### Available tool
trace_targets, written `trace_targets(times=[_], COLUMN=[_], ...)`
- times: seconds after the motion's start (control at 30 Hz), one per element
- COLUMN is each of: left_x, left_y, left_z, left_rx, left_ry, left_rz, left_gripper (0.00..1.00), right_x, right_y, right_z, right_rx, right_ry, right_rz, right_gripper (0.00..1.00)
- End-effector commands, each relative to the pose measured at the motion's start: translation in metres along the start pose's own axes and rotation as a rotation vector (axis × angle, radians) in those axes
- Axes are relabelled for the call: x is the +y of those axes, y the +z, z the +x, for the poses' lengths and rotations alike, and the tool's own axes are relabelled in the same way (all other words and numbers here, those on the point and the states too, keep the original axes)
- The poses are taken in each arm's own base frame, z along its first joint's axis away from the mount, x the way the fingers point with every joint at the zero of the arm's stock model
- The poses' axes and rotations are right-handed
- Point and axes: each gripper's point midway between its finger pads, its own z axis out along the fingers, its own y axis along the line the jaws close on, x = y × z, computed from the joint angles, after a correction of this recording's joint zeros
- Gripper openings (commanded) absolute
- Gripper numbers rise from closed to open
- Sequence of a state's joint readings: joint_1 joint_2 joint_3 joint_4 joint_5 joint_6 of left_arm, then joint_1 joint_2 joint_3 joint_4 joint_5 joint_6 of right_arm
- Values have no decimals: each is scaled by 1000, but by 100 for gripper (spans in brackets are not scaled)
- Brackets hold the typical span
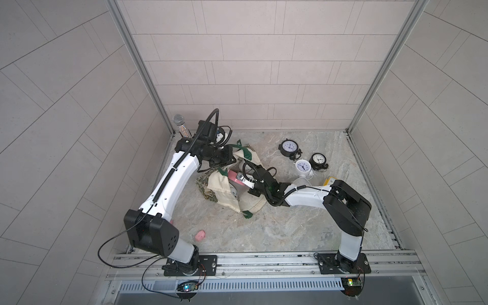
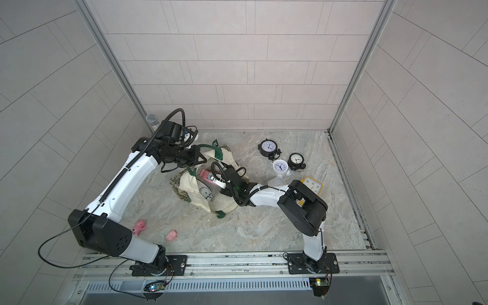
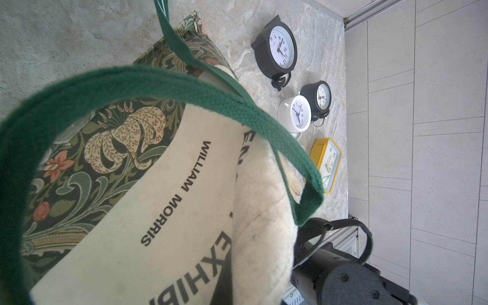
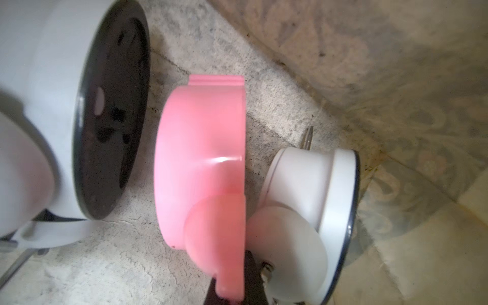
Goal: Take the alarm clock out of the canvas bag
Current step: Pick up the alarm from the canvas bag.
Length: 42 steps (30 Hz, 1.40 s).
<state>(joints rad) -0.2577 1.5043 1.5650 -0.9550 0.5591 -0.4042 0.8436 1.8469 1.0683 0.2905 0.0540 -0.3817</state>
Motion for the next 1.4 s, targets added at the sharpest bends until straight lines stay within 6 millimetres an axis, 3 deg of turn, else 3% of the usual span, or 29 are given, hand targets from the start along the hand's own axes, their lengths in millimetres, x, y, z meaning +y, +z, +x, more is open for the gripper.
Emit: trace_targets(times=[0.0, 0.33, 0.73, 1.13, 1.37], left_x=[-23, -21, -22, -21, -20], left_y=[-21, -19, -19, -15, -15], left_z=[-5, -4, -4, -5, -5], left_rx=[-44, -41, -43, -40, -40], left_ry=[29, 24, 27, 20, 19], left_rz=[69, 72, 74, 76, 72], left_gripper=[0, 0, 0, 0, 0], right_x=[-5, -32, -44, -59, -79], right_y=[-18, -50, -84, -146, -191], right_z=[-14, -24, -35, -47, -58], right_rx=[-55, -119, -110, -105, -156], right_ry=[68, 251, 311, 408, 489], right_rz=[-23, -68, -122, -204, -242], right_gripper=[0, 0, 0, 0, 0])
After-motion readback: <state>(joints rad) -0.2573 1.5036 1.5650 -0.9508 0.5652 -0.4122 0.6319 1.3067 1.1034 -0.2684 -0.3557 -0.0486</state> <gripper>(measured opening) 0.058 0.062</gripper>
